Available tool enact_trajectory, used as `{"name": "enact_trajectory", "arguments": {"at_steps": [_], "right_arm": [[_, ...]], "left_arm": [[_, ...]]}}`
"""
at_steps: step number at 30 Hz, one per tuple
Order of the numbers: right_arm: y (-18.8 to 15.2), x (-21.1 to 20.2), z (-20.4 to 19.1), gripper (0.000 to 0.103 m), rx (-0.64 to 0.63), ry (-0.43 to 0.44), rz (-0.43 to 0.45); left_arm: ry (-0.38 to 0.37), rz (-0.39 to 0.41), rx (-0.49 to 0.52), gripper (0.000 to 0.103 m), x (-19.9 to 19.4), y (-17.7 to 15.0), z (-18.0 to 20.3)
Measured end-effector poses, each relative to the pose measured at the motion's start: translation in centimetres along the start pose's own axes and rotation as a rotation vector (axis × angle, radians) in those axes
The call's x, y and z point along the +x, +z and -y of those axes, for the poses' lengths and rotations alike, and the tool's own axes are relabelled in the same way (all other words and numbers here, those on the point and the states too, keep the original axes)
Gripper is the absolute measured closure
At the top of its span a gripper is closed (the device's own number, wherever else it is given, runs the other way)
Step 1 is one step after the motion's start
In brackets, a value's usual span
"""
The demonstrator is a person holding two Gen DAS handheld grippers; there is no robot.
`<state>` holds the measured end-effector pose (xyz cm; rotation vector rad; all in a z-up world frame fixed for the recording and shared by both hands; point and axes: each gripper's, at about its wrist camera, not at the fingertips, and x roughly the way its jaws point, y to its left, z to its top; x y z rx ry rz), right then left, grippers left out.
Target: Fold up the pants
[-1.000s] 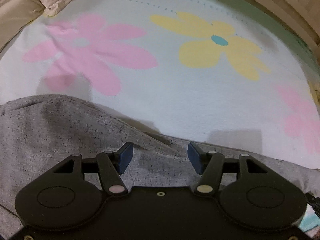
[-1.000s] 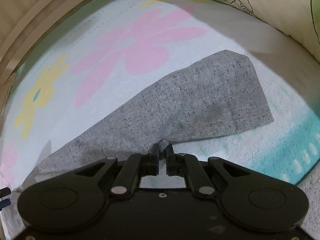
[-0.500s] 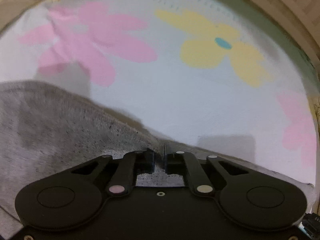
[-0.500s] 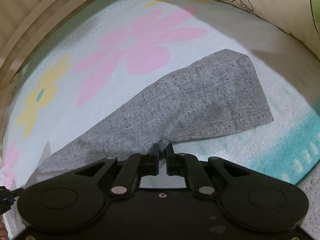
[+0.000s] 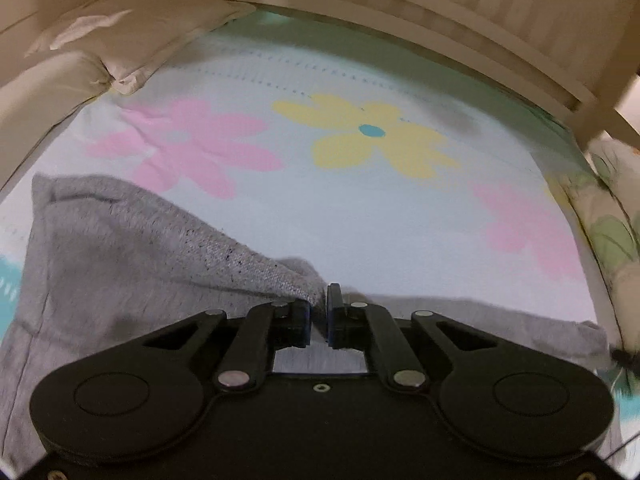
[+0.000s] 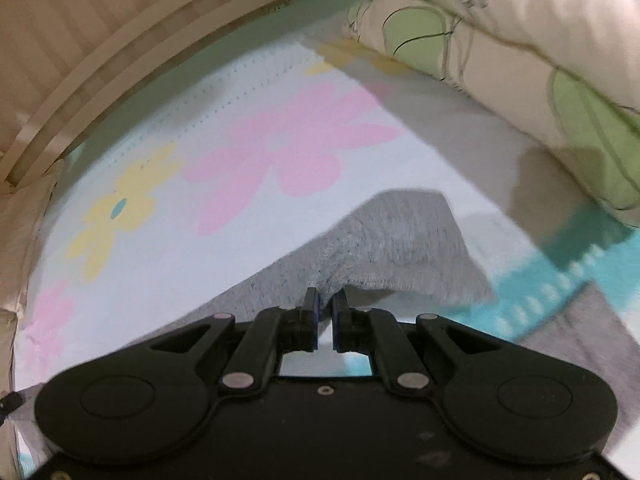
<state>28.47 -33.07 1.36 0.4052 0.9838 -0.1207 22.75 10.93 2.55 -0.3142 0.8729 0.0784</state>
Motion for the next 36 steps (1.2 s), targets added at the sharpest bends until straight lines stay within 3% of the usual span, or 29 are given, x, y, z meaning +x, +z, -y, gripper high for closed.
{"name": "enact_trajectory", "arguments": {"at_steps": [8,19,29,36], "right_arm": [[-5.3,-4.9,3.1,0.096,0.000,-0.004,-0.008],[-11.6,-5.8,7.1,0.096,-0.027,-0.042,-0.018],[-14.8,-5.2,8.6,0.094,-0.035,-0.047,-0.019],[-15.4,-5.0,9.1,0.089,-0.076,-0.037,-0.080]], "left_arm": [[-0.023,-0.030,0.015,0.093,-4.0,-6.5,-1.8],[-0.002,-0.115,0.072,0.094,-4.0,-12.8,-2.1],[0.002,-0.215,0.114,0.093,-1.2,-13.8,-2.1],[0.022,-0.195,0.168,0.093,-0.5,-13.1,-0.5]]}}
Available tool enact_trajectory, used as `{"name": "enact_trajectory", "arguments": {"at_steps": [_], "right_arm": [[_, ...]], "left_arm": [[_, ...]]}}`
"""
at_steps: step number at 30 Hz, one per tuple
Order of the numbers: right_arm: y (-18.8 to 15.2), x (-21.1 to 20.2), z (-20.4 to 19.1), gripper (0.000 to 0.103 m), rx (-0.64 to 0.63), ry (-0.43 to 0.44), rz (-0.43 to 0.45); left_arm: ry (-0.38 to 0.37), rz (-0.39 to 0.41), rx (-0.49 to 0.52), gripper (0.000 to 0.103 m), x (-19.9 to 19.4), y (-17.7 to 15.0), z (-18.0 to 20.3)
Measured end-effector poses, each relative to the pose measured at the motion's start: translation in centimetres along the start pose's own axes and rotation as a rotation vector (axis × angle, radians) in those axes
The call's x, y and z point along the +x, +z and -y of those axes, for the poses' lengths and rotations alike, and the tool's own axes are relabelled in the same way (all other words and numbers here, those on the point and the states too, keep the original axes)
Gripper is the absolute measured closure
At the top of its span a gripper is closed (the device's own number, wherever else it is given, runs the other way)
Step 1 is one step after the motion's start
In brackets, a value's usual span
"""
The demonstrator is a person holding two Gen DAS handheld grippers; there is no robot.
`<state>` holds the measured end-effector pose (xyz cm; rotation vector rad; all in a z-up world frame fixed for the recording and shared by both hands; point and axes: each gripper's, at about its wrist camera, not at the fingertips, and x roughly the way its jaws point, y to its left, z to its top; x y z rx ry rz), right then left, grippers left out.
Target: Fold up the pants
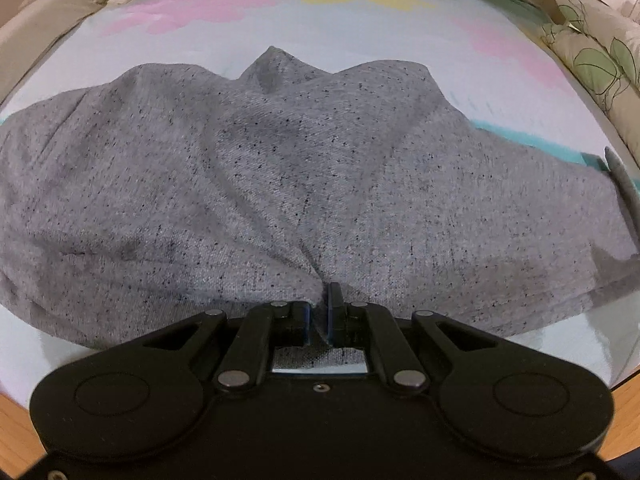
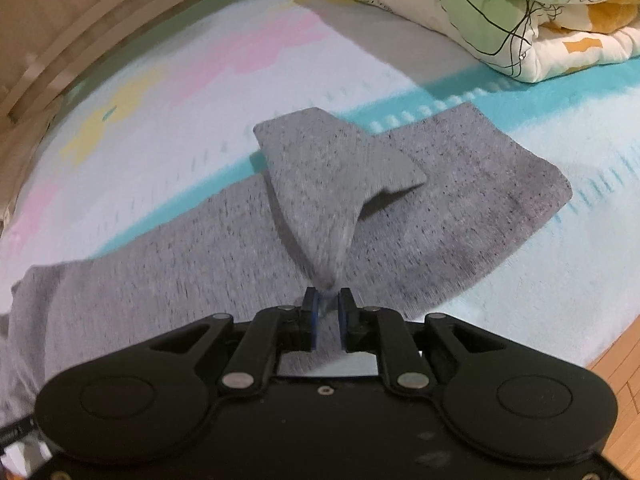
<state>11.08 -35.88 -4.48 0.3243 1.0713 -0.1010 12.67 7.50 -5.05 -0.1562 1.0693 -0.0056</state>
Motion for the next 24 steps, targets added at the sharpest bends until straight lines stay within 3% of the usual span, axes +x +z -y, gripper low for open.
{"name": "enact_trajectory", "arguments": {"at_steps": [4,12,20,24], "right_arm": [[0.1,-1.5,1.4,0.084,0.047,0.025,0.041],[2.2,-2.6,5.9,0.071,0.303,0.031,0.155],[3.7,2.1,7.9,0.069,0.523,0.085,0.086],[4.0,3.7,8.5,0.069,0.628,0.111,0.105]], "left_arm": [[0.004,0.004,0.007,0.093,0.2,0.3,0.7],[-0.028,-0.024,-0.055,0.093,0.6,0.8,0.2],[-0.051,-0.056,-0.096,0.093,0.9,2.1,-0.3],[-0.040,-0.055,-0.082,0.093,1.4,2.6,-0.3]]}}
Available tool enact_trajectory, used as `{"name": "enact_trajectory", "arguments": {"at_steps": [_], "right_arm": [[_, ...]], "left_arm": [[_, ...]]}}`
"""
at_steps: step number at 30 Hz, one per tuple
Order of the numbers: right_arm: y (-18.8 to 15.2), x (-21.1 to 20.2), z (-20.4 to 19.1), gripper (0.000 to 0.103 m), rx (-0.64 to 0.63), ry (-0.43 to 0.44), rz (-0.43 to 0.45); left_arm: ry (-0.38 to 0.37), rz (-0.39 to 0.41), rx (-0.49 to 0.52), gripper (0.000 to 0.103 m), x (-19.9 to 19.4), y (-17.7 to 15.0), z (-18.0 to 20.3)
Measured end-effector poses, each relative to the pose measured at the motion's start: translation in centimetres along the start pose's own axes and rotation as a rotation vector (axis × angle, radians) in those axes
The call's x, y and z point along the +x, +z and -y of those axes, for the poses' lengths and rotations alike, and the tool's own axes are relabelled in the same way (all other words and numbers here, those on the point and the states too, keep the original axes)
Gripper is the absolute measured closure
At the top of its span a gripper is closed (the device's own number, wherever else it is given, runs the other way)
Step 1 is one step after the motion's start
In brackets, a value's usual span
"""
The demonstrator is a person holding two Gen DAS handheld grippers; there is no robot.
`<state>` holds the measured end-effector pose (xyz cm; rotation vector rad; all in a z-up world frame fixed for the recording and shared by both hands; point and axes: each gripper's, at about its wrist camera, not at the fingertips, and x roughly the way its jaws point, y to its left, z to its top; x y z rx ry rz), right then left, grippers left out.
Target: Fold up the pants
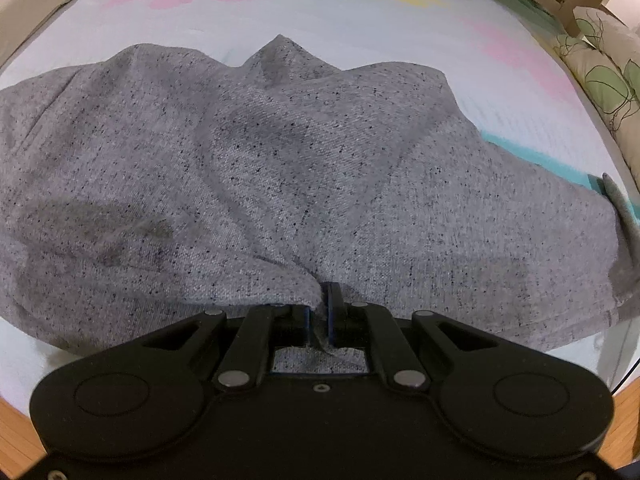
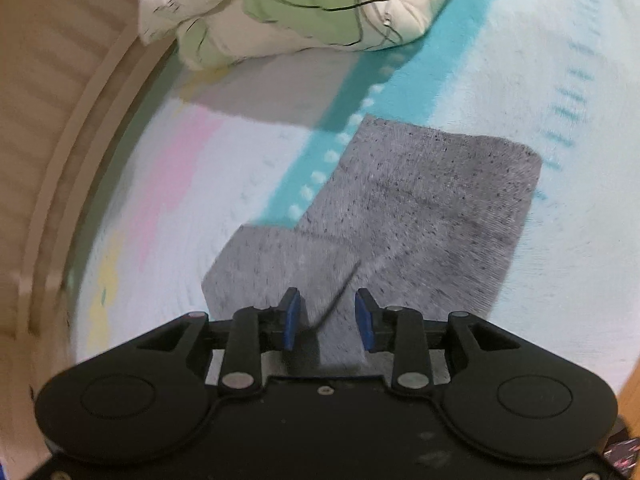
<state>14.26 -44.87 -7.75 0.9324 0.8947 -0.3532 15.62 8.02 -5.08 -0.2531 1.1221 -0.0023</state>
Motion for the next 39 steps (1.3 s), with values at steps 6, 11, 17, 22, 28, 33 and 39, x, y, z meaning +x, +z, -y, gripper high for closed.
{"name": "enact_trajectory", "arguments": {"at_steps": [6,11,17,22,28,33,39], "right_arm": [[0.4,1.0,1.0,0.069,0.108,0.033,-0.009],[0.6,2.0,0.4,0.076,0.127,0.052,0.011],[0.4,-2.3,-4.5,0.097,-0.283,-0.032,0.198],[0.1,-8.2,-4.0,0.097,-0.469,-0.063,0.336],[-0.5,-4.1,2.4,0.097,-0.411,-0.232,0.152],[-0.4,-4.5,2.2,0.097,-0.431,-0.215,0.167],[1.2,-9.3,-3.4,0.097,-0.532,0.018,0.333]], "left_arm": [[0.005,0.004,0.002,0.093,0.0,0.1,0.5],[0.009,0.005,0.008,0.093,0.3,-0.4,0.4],[0.000,0.004,0.001,0.093,0.3,-0.5,0.1],[0.014,0.018,0.030,0.093,0.1,-0.8,0.4],[0.021,0.019,0.044,0.092,0.0,-1.2,0.8],[0.031,0.031,0.067,0.092,-0.1,-1.6,1.1],[0.050,0.046,0.091,0.092,-0.4,-2.3,2.1]]}}
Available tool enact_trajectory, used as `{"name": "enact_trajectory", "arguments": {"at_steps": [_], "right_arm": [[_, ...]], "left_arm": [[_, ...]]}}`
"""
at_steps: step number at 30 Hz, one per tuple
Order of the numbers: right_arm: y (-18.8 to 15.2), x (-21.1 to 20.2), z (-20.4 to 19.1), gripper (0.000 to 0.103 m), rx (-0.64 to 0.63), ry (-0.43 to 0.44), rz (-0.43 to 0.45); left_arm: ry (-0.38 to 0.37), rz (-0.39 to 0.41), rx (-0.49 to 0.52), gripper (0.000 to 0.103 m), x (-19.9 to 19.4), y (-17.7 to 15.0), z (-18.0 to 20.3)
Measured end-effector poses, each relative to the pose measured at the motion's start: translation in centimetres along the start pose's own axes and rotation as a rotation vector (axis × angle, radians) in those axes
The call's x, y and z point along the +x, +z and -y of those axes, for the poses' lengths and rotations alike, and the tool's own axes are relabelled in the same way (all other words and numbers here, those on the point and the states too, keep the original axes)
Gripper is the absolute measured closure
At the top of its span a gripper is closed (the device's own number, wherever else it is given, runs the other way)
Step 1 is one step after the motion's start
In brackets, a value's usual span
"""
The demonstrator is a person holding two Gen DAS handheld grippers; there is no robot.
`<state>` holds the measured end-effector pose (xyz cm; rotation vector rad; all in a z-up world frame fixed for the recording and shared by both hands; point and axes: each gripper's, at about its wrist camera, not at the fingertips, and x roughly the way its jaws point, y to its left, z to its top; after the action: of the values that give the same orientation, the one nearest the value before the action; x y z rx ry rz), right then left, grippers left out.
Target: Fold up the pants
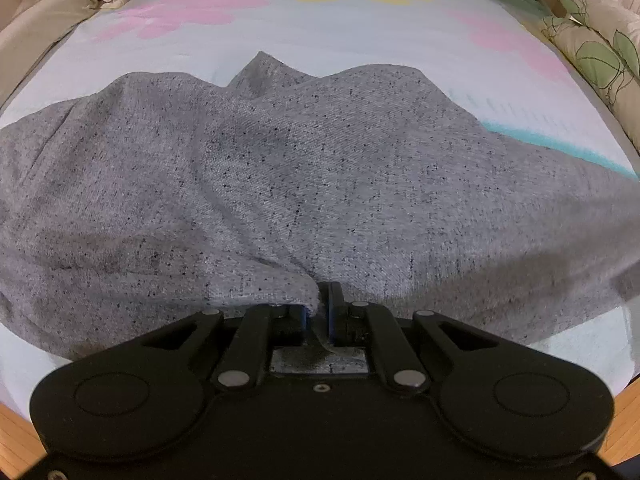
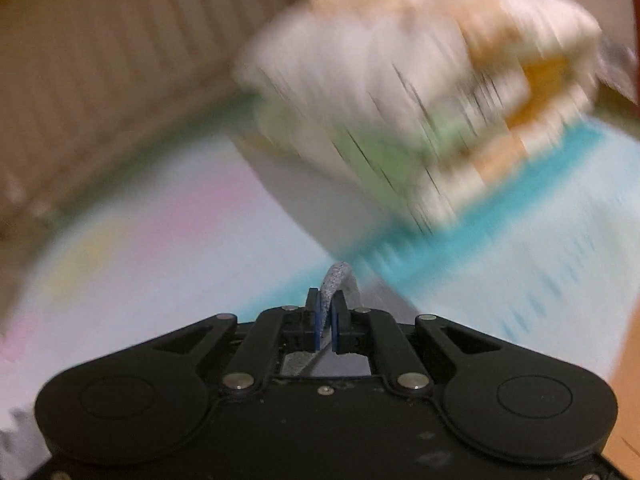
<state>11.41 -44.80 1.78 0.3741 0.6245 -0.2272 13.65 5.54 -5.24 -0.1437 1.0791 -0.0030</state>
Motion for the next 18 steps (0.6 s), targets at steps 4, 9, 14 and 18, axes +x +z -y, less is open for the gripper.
{"name": "enact_trajectory", "arguments": {"at_steps": [4,9,14,18], "right_arm": [[-1.1,1.0,-0.4,0.097,-0.137,-0.070,-0.010],[-5.4,4.7,3.9,0.097,-0.048,-0.206,-0.184],[-5.7,4.4,4.2,0.097,-0.058,-0.199,-0.157],[-4.6,3.5,3.2,0.097,-0.117,-0.219,-0.096]], "left_arm": [[-0.014,-0.005,-0.014,0.092,-0.3,0.0,-0.1],[-0.025,-0.004,-0.007,0.092,-1.0,-0.2,-0.1],[-0.042,-0.003,-0.017,0.092,-1.5,-0.5,-0.2],[-0.078,0.005,0.015,0.092,-1.9,-0.7,0.4]]}}
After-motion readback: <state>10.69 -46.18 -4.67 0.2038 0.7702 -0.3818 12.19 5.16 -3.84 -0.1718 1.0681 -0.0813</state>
